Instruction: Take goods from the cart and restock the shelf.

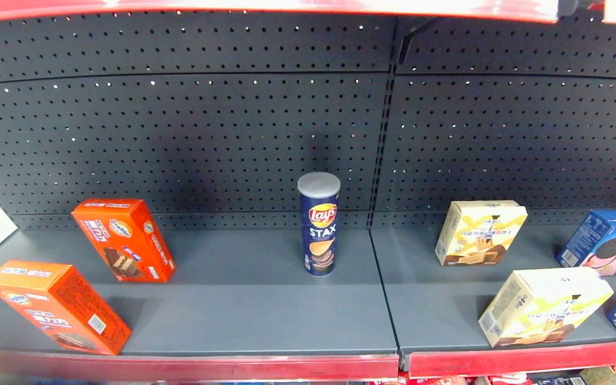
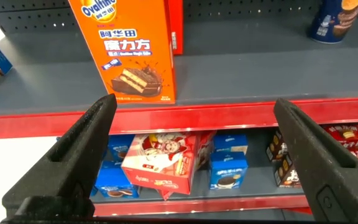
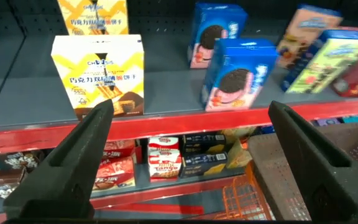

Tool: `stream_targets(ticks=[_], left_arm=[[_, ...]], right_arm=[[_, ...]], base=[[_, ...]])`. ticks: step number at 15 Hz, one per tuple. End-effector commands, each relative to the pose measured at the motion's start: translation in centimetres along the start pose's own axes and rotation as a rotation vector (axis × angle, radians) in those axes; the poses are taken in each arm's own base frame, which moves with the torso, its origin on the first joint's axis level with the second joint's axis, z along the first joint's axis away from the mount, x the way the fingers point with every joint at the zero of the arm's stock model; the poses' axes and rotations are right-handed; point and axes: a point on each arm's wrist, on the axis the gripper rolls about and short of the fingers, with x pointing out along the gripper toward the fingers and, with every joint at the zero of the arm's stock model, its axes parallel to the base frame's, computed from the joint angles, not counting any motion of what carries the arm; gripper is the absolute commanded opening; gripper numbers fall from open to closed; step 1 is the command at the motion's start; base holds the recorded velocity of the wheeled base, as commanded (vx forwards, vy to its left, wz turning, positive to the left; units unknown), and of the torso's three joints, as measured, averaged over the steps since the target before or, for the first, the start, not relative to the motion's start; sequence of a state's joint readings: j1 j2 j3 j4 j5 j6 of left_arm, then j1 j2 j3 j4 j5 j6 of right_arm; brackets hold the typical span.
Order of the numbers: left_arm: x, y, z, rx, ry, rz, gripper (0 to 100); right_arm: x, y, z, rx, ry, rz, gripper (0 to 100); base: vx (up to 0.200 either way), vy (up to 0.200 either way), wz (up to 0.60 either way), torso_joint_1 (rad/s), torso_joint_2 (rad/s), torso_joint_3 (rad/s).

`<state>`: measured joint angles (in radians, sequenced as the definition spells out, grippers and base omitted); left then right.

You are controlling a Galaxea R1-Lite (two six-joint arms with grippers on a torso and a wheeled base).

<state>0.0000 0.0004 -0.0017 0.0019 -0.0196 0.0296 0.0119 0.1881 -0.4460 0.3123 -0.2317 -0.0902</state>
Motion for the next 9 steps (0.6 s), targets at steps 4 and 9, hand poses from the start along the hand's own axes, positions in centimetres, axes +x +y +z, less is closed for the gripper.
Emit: stream_targets(ticks=[4, 9], left_arm=[[0.0, 0.0, 0.0, 0.006, -0.001, -0.002, 100], [0.0, 0.0, 0.0, 0.001, -0.001, -0.002, 100]], right_arm=[[0.01, 0.0, 0.12, 0.001, -0.005, -0.002, 100], [-0.03, -0.04, 0.16, 0.001, -0.005, -0.008, 100]], base=[[-0.05, 0.0, 0.0, -0.001, 0.0, 0.002], [-0.16, 0.0, 0.0, 0.005, 0.0, 0.002]])
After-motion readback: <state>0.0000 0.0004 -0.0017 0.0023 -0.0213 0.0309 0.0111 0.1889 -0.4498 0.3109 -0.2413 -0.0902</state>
